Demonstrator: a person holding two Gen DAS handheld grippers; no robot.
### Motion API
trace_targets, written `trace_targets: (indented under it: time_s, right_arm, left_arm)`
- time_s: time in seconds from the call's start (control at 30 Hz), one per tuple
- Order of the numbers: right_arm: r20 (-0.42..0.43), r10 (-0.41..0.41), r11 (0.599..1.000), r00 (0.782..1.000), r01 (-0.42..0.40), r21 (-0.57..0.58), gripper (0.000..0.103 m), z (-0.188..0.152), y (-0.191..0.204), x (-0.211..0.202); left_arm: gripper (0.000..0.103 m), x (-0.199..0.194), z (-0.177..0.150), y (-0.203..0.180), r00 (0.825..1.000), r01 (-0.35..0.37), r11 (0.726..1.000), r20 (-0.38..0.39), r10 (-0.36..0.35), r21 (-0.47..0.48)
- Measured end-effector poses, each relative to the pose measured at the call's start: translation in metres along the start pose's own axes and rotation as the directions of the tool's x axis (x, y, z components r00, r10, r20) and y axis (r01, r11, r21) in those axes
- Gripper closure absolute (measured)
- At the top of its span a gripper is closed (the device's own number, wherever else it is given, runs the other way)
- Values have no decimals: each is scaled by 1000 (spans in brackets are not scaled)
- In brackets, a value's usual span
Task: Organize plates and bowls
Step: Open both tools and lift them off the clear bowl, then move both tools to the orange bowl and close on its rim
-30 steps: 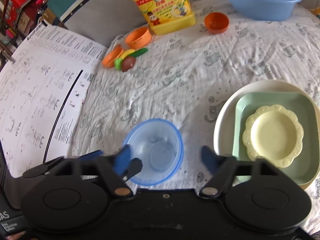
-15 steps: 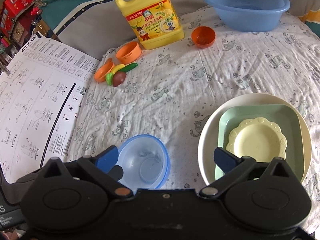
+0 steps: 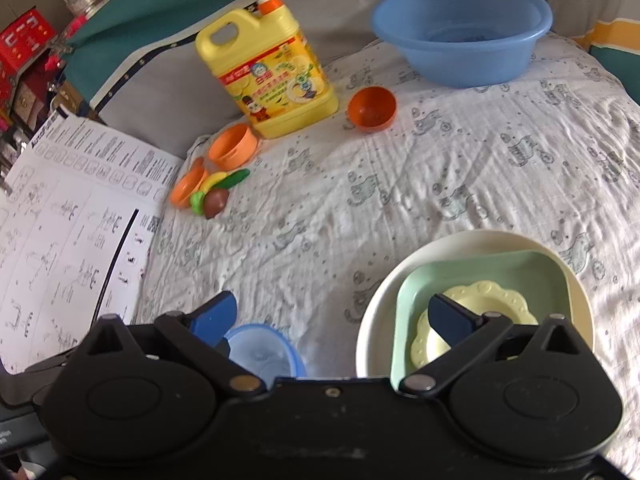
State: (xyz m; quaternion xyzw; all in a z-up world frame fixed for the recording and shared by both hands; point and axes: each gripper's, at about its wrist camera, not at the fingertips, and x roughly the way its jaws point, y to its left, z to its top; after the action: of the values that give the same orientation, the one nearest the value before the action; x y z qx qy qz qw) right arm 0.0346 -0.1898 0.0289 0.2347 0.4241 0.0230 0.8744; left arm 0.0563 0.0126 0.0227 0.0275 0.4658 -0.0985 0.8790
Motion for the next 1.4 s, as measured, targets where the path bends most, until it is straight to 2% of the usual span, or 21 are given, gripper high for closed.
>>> trace_targets:
  time_s: [0.33, 0.73, 0.9, 1.13, 1.3, 1.4]
  right_arm:
    - [50, -24, 997, 998, 20, 80, 0, 44, -43, 4]
    - [87, -41, 982, 995, 24, 186, 0, 127, -90, 42]
    - [81, -10, 981, 997, -6, 192, 1, 155, -94, 72]
    - [53, 24, 977, 998, -34, 211, 22, 180, -95, 126]
    - [39, 48, 974, 998, -55, 220, 48, 187, -96, 156]
    - [30, 57, 973, 998, -63, 223, 58, 190, -96, 171]
  left_arm:
    - [0, 27, 52, -35, 999, -50, 998, 13, 49, 44]
    - [0, 99, 135, -85, 998, -57, 998, -11, 58, 31]
    - [10, 139, 164, -96, 998, -60, 998, -34, 61, 5]
    - [37, 187, 188, -100, 998, -28, 999, -65, 26, -21]
    - [50, 208, 195, -103, 997, -5, 1000, -83, 3, -26]
    - [57, 217, 198, -105, 995, 9, 1000, -95, -11, -26]
